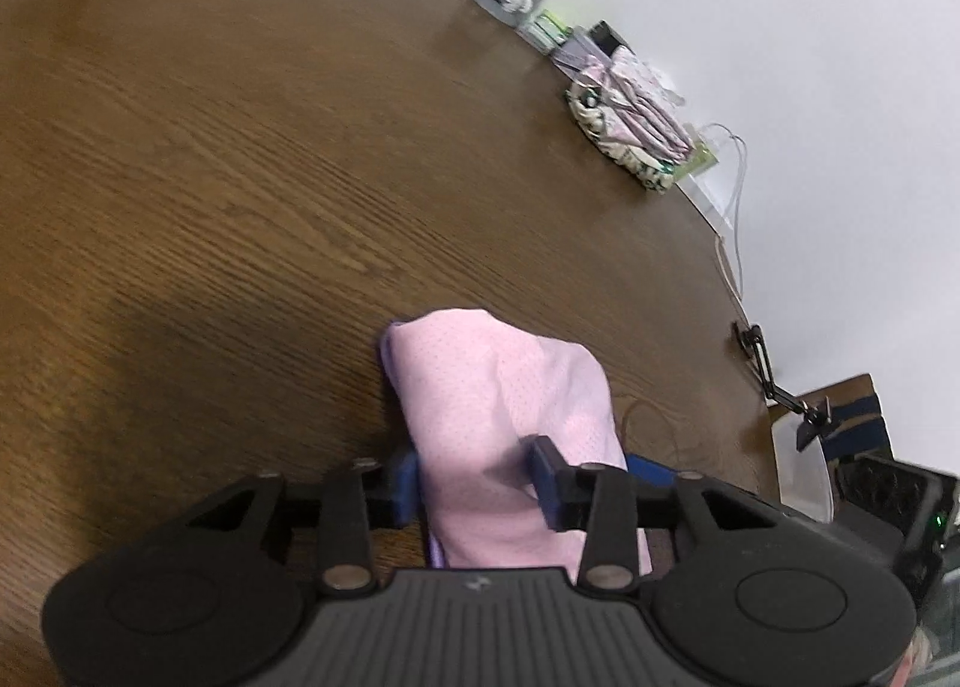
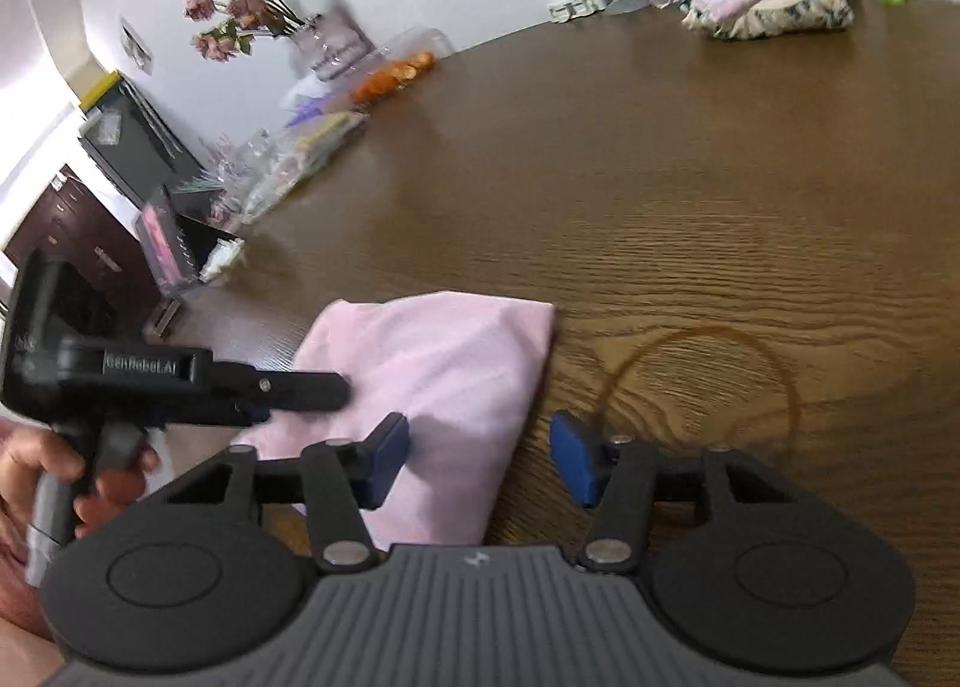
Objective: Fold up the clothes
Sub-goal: 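Grasp the pink bundle with the right gripper while the left gripper grasps beside it, then carry the pink bundle with both grippers toward the stack of folded clothes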
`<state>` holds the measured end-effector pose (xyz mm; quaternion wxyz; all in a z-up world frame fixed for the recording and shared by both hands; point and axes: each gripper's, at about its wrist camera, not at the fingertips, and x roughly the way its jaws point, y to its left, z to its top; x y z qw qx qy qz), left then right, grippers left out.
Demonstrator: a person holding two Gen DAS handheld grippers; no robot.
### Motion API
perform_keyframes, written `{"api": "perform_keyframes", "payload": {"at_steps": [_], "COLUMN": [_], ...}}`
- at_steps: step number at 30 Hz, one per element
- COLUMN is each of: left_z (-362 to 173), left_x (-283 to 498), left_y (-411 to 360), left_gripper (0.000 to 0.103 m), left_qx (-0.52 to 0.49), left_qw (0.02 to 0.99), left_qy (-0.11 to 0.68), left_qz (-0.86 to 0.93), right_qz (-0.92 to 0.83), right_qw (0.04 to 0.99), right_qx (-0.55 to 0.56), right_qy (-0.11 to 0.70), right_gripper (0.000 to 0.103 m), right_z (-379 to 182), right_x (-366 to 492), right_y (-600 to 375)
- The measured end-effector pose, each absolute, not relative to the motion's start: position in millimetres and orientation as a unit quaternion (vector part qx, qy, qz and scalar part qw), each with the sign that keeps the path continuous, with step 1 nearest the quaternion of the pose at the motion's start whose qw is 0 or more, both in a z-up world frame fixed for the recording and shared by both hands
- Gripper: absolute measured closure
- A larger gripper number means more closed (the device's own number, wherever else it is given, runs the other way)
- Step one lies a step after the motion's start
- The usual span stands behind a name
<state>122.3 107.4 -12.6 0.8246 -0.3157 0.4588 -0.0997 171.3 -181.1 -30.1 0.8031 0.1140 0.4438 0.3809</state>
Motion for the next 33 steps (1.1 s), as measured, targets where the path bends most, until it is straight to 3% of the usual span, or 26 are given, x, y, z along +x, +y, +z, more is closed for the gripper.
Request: {"api": "perform_keyframes", "payload": {"at_steps": [2,7,11,13,14,19,33], "left_z": [-12,-10,-12,-16,-19,-22,-3], "left_x": [122,121,119,118,118,116,133], "left_y": [105,96,91,92,93,91,89], "left_gripper": [0.055,0.056,0.069,0.078,0.082,0.086,0.088], "left_qx": [-0.313,-0.282,-0.263,-0.268,-0.272,-0.274,-0.271], "left_qw": [0.826,0.839,0.85,0.85,0.849,0.853,0.863], "left_qy": [0.457,0.451,0.439,0.435,0.434,0.422,0.389], "left_qz": [-0.108,-0.116,-0.123,-0.128,-0.13,-0.14,-0.173], "right_qz": [0.385,0.379,0.372,0.369,0.369,0.363,0.36], "right_qw": [0.798,0.797,0.801,0.801,0.8,0.799,0.821], "right_qx": [0.118,0.131,0.135,0.142,0.151,0.193,0.187], "right_qy": [0.448,0.452,0.449,0.449,0.449,0.439,0.402], "right_gripper": [0.052,0.056,0.059,0.075,0.078,0.09,0.092], "right_z": [-32,-34,-33,-36,-38,-45,-17], "right_x": [172,169,167,165,165,163,164], "right_y": [-176,-173,-173,-173,-174,-177,-175]}}
